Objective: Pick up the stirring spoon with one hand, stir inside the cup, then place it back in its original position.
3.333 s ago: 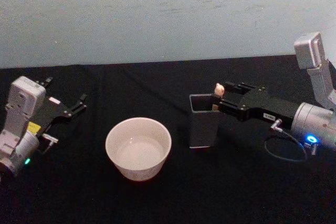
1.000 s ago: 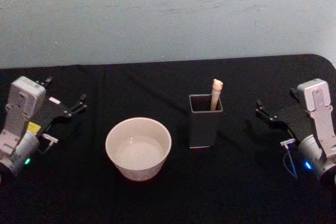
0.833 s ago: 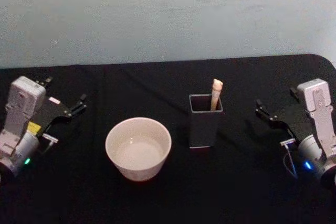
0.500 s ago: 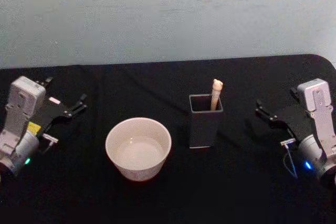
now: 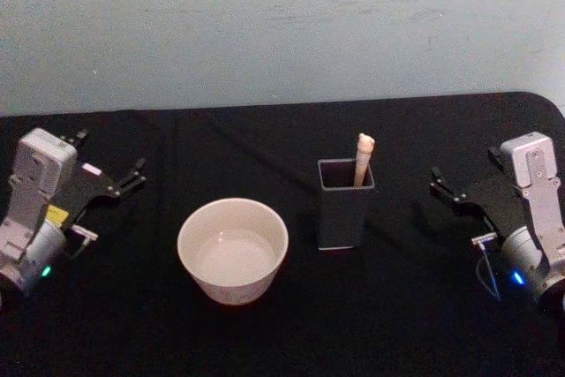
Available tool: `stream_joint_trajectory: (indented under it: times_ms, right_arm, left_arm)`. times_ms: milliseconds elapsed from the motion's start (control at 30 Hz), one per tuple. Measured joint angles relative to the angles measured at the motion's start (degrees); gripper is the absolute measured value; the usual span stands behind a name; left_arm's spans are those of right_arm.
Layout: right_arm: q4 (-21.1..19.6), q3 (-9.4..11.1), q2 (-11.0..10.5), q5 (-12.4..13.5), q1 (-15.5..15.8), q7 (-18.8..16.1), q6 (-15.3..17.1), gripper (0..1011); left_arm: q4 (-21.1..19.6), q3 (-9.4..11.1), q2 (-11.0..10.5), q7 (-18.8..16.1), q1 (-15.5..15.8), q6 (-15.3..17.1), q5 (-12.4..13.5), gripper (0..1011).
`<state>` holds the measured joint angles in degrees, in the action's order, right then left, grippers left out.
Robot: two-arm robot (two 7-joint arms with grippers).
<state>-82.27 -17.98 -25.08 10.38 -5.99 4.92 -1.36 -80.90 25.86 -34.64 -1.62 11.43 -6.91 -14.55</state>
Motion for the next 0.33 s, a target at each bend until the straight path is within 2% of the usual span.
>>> stream_joint_trajectory:
  times_ms: [333]
  right_arm:
    - [0.0,0.0,0.0,0.0,0.0,0.0,0.0,1002]
  left_arm:
    - [0.0,0.0,0.0,0.0,0.0,0.0,0.0,1001]
